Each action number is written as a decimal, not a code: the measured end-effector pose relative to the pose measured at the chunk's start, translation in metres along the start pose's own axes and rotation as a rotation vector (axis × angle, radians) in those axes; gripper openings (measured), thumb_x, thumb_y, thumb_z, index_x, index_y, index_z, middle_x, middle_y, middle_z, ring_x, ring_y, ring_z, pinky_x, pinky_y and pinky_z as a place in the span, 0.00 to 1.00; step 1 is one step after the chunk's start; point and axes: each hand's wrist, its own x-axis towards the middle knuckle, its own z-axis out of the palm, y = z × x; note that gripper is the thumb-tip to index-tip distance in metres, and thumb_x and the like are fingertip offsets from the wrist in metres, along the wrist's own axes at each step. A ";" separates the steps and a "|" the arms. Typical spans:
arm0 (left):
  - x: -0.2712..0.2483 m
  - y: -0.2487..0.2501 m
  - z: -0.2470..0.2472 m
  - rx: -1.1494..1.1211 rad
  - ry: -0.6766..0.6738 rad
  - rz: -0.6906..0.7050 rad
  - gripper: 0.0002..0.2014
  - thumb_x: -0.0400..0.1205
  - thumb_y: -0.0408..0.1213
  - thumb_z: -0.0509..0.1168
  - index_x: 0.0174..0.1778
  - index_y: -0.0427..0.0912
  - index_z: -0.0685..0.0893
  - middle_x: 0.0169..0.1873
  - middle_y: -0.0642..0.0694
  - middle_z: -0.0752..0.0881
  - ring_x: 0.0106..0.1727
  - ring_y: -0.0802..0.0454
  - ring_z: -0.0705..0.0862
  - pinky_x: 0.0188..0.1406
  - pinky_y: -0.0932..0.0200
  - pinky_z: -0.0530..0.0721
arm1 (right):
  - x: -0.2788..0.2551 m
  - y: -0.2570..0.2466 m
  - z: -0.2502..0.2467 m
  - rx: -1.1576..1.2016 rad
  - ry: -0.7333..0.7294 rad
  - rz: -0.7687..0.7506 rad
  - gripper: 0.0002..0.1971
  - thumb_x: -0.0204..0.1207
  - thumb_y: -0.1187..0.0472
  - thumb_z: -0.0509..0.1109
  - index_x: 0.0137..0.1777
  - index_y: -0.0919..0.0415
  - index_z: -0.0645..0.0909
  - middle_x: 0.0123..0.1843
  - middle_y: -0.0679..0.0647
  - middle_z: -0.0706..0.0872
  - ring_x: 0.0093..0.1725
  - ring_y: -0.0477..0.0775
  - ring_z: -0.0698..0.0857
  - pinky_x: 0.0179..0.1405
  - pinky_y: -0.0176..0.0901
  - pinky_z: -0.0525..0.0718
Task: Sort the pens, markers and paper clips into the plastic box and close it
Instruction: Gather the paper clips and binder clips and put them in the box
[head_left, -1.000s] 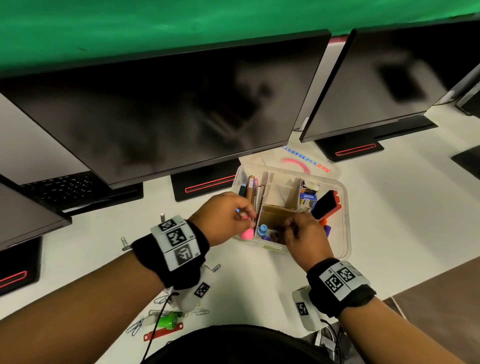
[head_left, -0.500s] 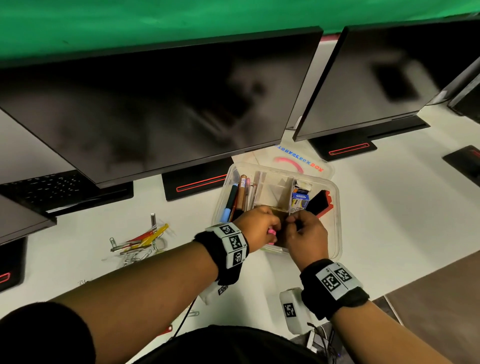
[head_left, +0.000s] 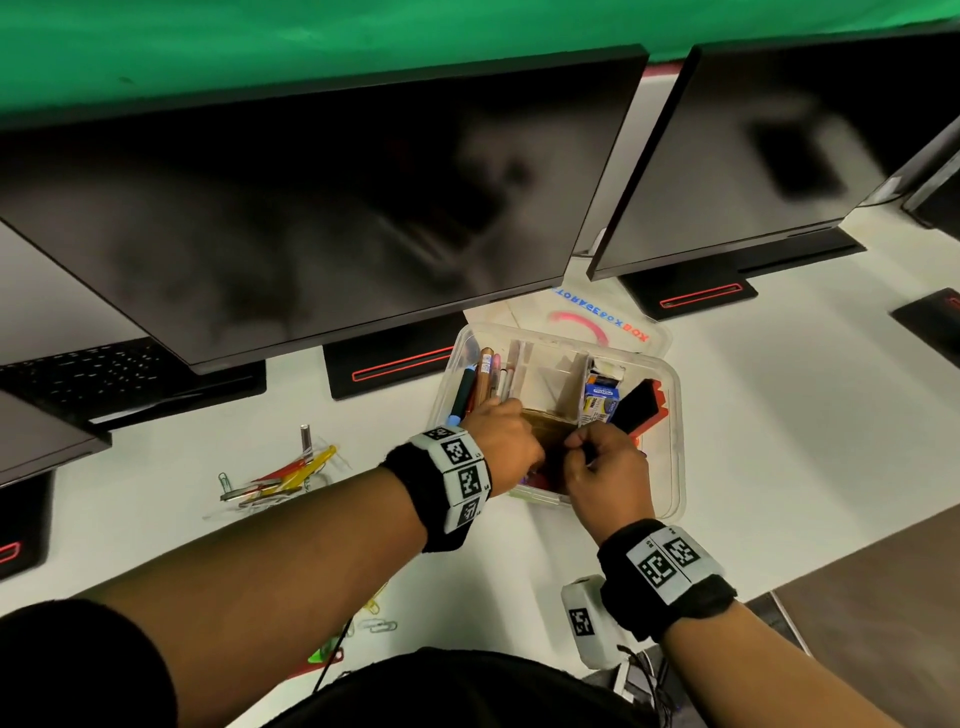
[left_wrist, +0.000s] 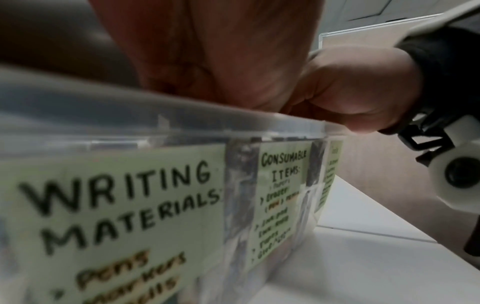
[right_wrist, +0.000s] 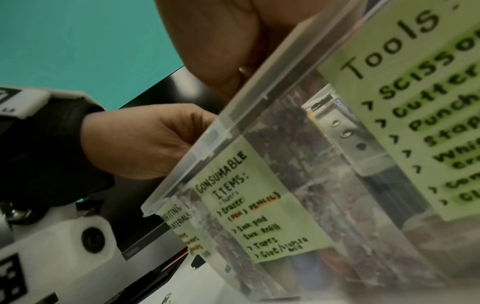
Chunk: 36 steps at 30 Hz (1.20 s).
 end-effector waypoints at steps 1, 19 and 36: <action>0.000 0.000 -0.002 0.029 -0.015 0.003 0.12 0.82 0.35 0.60 0.56 0.48 0.85 0.54 0.47 0.86 0.65 0.45 0.72 0.68 0.46 0.68 | 0.000 0.000 0.000 0.000 -0.010 0.000 0.11 0.71 0.73 0.64 0.37 0.54 0.79 0.40 0.52 0.83 0.40 0.51 0.79 0.47 0.38 0.74; -0.160 -0.106 0.053 -0.493 0.145 -0.429 0.13 0.83 0.39 0.59 0.58 0.52 0.85 0.57 0.52 0.86 0.65 0.52 0.77 0.64 0.60 0.73 | -0.024 -0.062 0.045 -0.112 -0.257 -0.621 0.11 0.69 0.62 0.59 0.38 0.63 0.83 0.37 0.54 0.85 0.38 0.45 0.78 0.38 0.26 0.70; -0.343 -0.099 0.211 -0.652 0.007 -0.863 0.14 0.80 0.35 0.65 0.62 0.46 0.83 0.64 0.47 0.79 0.70 0.48 0.74 0.73 0.59 0.69 | -0.124 -0.063 0.189 -0.668 -1.341 -1.236 0.18 0.65 0.52 0.79 0.56 0.45 0.85 0.60 0.58 0.84 0.55 0.62 0.84 0.48 0.50 0.88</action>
